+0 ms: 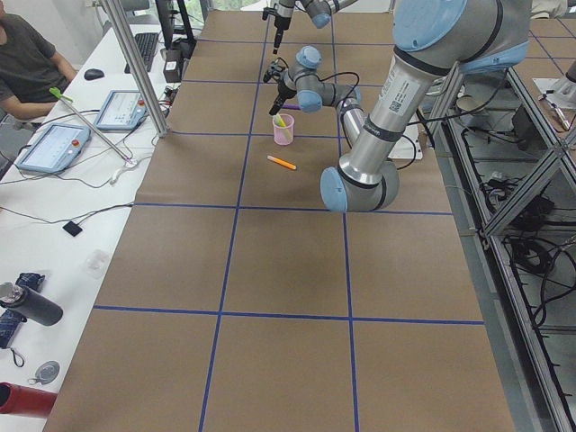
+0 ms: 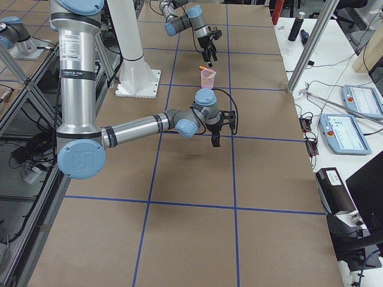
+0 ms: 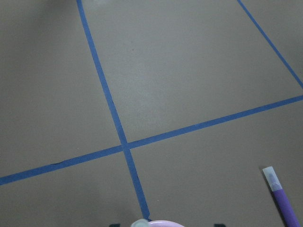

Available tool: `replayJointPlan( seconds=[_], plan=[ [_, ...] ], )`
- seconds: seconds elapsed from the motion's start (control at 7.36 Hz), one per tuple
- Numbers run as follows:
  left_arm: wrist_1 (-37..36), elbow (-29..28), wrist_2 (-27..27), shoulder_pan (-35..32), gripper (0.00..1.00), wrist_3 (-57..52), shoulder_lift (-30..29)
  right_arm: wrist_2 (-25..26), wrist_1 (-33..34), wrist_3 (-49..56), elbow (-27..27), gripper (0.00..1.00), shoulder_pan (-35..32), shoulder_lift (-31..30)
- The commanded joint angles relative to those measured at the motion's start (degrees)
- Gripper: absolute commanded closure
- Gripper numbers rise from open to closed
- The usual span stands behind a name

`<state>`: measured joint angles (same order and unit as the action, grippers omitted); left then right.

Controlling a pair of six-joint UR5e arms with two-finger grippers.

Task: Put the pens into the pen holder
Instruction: 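Lower the green marker into the pink cup and open the left gripper, then withdraw the left arm while the right gripper descends onto the purple marker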

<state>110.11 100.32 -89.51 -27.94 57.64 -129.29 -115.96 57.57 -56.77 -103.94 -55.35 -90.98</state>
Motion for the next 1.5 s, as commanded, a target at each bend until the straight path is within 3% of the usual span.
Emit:
replayJointPlan(
  seconds=[0.0, 0.14, 0.41, 0.54, 0.68, 0.95, 1.36],
  plan=[
    [-0.24, 3.20, -0.75, -3.41, 0.03, 1.68, 4.79, -0.06, 0.09, -6.73, 0.22, 0.01, 0.58, 3.15],
    [-0.25, 8.01, -4.58, -6.83, 0.07, 0.47, 11.54, -0.06, -0.08, -13.04, 1.79, 0.01, 2.16, 6.83],
    [-0.25, 10.33, -21.51, -19.20, 0.09, -7.85, 20.26, 1.43, 0.35, -20.99, 2.25, 0.01, 8.29, 11.77],
    [-0.25, 12.43, -22.89, -22.04, 0.09, -13.73, 24.13, 2.39, 1.05, -21.53, 2.68, 0.01, 11.37, 13.96],
    [-0.25, 12.80, -22.56, -22.15, 0.09, -14.04, 24.17, 2.58, 4.54, -24.41, 3.03, 0.01, 13.75, 16.86],
    [-0.25, 12.63, -22.29, -22.16, 0.09, -14.22, 24.61, 2.06, 15.07, -25.32, 4.00, 0.01, 16.93, 22.66],
    [-0.25, 12.71, -22.29, -22.16, 0.09, -14.22, 24.70, 1.09, 18.72, -24.35, 4.44, 0.06, 18.69, 23.48]
  ],
)
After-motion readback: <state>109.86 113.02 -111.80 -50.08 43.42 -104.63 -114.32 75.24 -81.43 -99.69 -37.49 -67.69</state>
